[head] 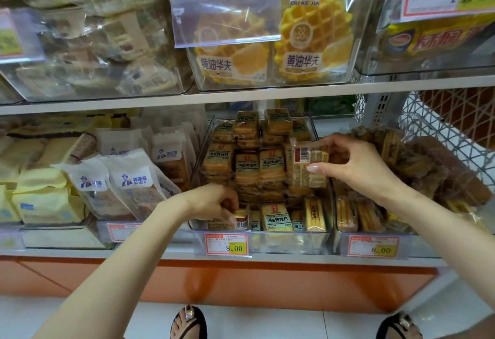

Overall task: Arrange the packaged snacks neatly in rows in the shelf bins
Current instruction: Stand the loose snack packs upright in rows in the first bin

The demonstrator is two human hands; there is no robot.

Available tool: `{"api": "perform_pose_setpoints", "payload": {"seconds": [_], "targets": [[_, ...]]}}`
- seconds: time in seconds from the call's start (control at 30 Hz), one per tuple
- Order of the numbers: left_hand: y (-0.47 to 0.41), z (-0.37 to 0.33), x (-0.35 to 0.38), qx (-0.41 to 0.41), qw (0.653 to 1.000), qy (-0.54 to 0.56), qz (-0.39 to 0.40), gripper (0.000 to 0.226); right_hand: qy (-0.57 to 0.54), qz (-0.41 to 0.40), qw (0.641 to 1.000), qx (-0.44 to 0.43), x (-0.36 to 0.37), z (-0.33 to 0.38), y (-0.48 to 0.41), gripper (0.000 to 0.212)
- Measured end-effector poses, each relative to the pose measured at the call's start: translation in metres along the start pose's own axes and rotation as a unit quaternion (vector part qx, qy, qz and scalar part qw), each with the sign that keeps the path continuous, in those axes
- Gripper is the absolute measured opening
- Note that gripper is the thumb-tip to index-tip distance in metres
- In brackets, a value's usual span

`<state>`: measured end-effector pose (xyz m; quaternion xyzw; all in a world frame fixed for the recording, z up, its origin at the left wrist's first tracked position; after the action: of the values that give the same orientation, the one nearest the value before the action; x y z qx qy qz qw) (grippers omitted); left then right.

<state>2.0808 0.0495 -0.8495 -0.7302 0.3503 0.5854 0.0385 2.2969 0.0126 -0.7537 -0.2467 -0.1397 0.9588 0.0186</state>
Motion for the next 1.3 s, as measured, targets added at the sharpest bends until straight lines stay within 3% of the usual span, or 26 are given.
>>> {"api": "perform_pose_setpoints", "payload": {"seconds": [0.07,0.23,0.43,0.6,0.83,1.07,1.17,1.3], "targets": [[0.007,-0.004,-0.012,0.008,0.999,0.021,-0.045,0.026,-0.009,-0.011,1.000,-0.003,-0.003,0.001,0.000,0.032],[0.033,-0.011,-0.038,0.062,0.968,0.199,-0.142,0.027,-0.063,-0.051,0.997,0.013,-0.015,-0.002,-0.001,0.033],[0.036,-0.017,-0.028,0.087,0.960,0.201,-0.176,0.043,-0.088,-0.060,0.994,0.019,-0.015,-0.004,-0.001,0.031],[0.040,-0.006,-0.019,0.091,0.954,0.225,-0.178,0.015,-0.082,-0.050,0.995,0.021,-0.012,-0.003,-0.001,0.030],[0.048,-0.002,-0.019,0.081,0.940,0.278,-0.180,0.039,-0.083,-0.044,0.995,0.014,-0.007,0.001,-0.002,0.030],[0.056,-0.002,-0.055,0.101,0.888,0.360,-0.270,0.066,-0.083,-0.047,0.995,0.007,-0.005,0.003,-0.002,0.029],[0.056,0.000,-0.072,0.087,0.863,0.394,-0.305,0.063,-0.080,-0.054,0.995,0.011,-0.007,0.002,-0.003,0.028],[0.049,0.003,-0.075,0.025,0.881,0.353,-0.313,0.050,-0.082,-0.053,0.995,0.012,-0.008,0.002,-0.002,0.029]]}}
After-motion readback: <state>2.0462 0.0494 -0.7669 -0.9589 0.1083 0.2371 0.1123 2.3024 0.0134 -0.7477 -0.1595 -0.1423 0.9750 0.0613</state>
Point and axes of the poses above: each hand's wrist, its own y-axis away from the middle knuckle, its own x-axis out of the palm, z = x × y, the point moved 10 cm from there along -y, towards the middle knuckle, and after that the axes turned 1 degree about -y, right-handed, at the moved point
